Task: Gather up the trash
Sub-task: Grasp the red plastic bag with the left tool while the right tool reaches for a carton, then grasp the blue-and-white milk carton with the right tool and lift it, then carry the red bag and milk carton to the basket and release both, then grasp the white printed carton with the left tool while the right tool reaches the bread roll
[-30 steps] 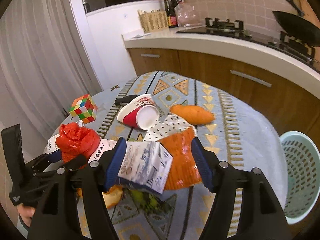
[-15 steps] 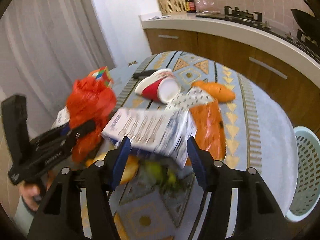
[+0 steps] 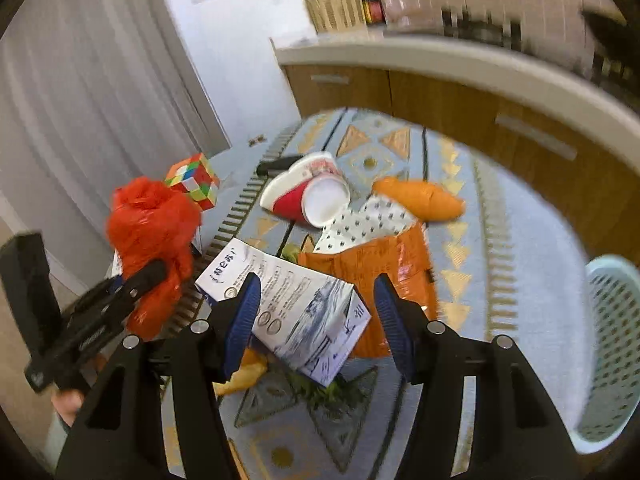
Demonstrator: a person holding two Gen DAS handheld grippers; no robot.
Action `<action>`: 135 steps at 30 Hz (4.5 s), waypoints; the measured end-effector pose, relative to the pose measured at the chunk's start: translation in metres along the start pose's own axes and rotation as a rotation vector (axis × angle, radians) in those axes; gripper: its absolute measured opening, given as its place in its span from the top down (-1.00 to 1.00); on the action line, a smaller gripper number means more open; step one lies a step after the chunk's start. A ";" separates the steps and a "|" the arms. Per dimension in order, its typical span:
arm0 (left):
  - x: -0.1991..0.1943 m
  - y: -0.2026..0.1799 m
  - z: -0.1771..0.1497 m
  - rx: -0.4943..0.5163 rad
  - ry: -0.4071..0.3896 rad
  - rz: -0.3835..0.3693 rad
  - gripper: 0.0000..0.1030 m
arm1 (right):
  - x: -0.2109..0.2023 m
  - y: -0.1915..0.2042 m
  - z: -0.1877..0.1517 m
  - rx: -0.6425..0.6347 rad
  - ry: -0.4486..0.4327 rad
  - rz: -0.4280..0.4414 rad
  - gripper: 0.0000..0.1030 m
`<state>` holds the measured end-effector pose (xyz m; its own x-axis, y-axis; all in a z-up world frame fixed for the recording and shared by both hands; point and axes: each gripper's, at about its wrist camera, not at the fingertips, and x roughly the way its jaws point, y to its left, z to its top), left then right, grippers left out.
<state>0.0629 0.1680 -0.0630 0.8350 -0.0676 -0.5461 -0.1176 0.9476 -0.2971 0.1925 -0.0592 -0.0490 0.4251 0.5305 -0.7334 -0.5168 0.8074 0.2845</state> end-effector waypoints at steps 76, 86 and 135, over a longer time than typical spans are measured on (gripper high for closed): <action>0.002 -0.171 0.041 0.192 0.001 -0.182 0.35 | -0.152 -0.074 -0.015 0.040 -0.273 -0.297 0.49; 0.075 -0.284 0.013 0.293 0.160 -0.302 0.35 | -0.193 -0.177 -0.060 0.235 -0.257 -0.395 0.49; 0.064 -0.270 -0.024 0.322 0.214 -0.328 -0.13 | -0.172 -0.168 -0.079 0.301 -0.239 -0.415 0.08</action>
<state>0.1352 -0.0997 -0.0360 0.6674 -0.4081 -0.6229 0.3319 0.9118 -0.2419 0.1475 -0.3068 -0.0197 0.7222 0.1682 -0.6709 -0.0507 0.9802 0.1912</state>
